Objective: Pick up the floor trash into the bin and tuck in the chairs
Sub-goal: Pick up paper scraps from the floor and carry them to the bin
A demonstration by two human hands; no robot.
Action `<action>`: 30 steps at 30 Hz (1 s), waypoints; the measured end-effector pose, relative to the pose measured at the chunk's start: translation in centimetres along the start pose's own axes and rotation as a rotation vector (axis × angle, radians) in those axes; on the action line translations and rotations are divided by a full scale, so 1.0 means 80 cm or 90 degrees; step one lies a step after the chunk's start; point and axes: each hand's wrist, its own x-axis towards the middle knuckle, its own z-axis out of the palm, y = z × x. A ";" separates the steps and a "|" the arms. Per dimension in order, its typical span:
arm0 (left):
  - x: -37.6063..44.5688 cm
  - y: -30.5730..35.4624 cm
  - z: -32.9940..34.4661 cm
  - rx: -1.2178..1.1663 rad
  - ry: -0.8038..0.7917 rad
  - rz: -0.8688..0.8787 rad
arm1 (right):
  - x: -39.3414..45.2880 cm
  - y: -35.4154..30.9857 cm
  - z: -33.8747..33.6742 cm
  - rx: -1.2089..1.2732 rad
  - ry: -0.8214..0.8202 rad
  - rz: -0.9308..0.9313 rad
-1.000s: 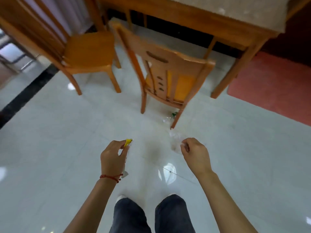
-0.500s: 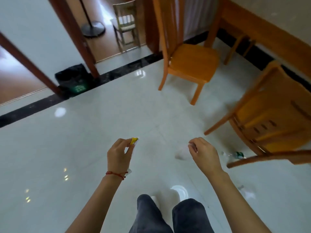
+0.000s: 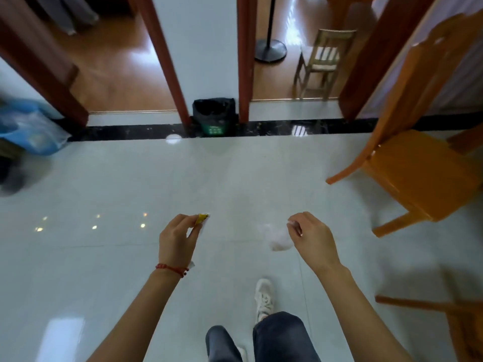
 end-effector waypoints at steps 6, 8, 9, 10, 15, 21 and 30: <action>0.097 -0.006 0.012 0.048 0.063 -0.019 | 0.135 -0.010 0.008 0.034 -0.009 -0.070; 0.128 -0.008 0.017 0.054 0.075 -0.015 | 0.176 -0.014 0.012 0.042 -0.005 -0.083; 0.144 -0.011 0.019 0.057 0.083 -0.013 | 0.195 -0.016 0.015 0.044 -0.002 -0.091; 0.161 -0.016 0.021 0.057 0.091 -0.010 | 0.214 -0.019 0.019 0.044 0.001 -0.098; 0.263 -0.053 0.027 0.043 0.131 0.019 | 0.313 -0.038 0.049 0.040 0.008 -0.111; 0.406 -0.127 0.029 0.017 0.118 0.043 | 0.441 -0.076 0.091 0.039 0.032 -0.103; 0.598 -0.199 0.027 0.015 0.077 0.047 | 0.628 -0.138 0.138 0.058 0.072 -0.073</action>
